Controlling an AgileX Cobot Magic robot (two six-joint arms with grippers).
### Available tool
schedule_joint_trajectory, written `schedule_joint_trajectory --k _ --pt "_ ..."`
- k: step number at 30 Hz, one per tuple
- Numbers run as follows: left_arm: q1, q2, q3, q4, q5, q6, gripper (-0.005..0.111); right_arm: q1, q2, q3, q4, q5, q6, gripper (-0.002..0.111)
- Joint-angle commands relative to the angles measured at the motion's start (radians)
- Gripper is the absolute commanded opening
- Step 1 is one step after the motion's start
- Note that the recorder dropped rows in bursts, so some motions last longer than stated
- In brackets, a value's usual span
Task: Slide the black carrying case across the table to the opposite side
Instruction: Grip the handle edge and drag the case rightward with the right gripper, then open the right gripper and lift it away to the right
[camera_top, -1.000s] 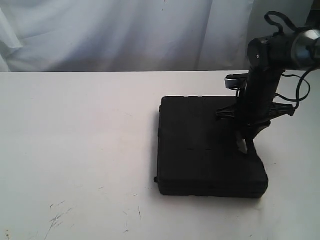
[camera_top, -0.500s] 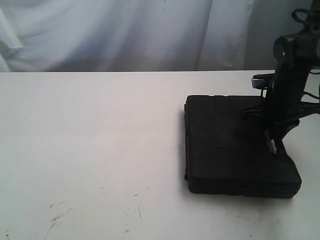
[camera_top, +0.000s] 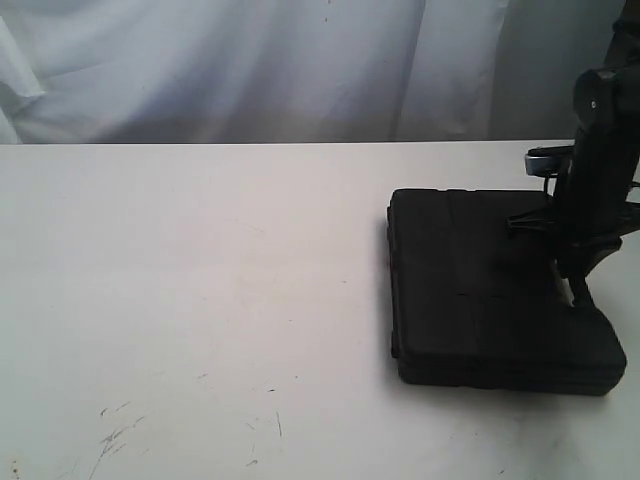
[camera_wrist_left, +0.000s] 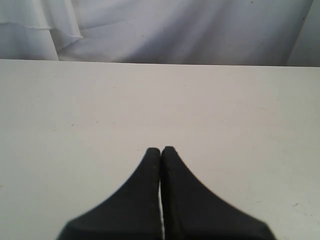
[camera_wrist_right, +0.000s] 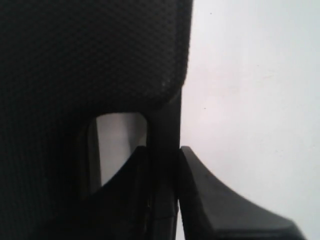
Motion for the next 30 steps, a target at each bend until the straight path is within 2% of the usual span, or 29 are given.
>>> schedule_joint_trajectory --k 1,20,28,30 --pt "0.001 -0.004 0.004 0.000 -0.010 -0.002 0.000 -0.029 -0.012 0.000 -0.045 0.005 -0.014 0.000" --pt "0.001 -0.004 0.004 0.000 -0.010 -0.002 0.000 -0.041 -0.014 0.000 -0.038 -0.021 -0.029 0.002" --pt "0.001 -0.004 0.004 0.000 -0.010 -0.002 0.000 -0.043 -0.044 0.000 -0.007 -0.046 -0.066 0.034" --pt "0.001 -0.004 0.004 0.000 -0.010 -0.002 0.000 -0.049 -0.054 0.000 0.000 -0.046 -0.052 0.039"
